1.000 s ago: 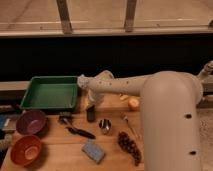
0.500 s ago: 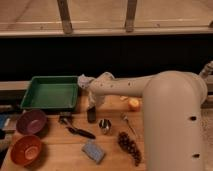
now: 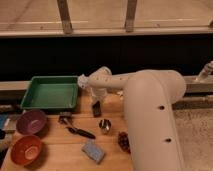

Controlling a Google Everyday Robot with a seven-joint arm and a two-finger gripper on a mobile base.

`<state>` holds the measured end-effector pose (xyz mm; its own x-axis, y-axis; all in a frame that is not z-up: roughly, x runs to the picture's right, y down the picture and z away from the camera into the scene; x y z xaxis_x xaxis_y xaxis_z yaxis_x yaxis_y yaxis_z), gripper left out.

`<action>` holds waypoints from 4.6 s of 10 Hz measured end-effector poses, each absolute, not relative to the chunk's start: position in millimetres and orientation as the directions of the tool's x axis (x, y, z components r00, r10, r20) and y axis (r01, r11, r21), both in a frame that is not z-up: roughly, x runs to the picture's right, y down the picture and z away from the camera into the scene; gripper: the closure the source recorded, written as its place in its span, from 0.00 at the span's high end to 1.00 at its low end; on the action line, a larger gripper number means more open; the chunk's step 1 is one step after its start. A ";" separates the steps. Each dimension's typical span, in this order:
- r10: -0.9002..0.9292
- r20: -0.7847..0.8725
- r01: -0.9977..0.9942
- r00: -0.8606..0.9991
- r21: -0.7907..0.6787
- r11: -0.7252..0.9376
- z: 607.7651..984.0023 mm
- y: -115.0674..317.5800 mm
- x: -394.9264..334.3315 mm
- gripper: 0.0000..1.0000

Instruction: Wipe table surface with eraser

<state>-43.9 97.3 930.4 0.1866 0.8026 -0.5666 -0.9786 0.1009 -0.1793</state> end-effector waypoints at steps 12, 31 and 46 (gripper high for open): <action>0.804 -0.584 -0.984 0.115 -0.176 0.012 957.5 45.5 -17.9 0.06; 0.694 -0.682 -0.969 0.231 -0.223 0.103 923.0 126.7 3.3 0.06; 0.747 -0.599 -0.949 0.288 -0.282 0.139 920.2 64.3 -22.4 0.06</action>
<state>-22.4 64.3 920.2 0.2876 0.7471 -0.5993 -0.9492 0.1390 -0.2822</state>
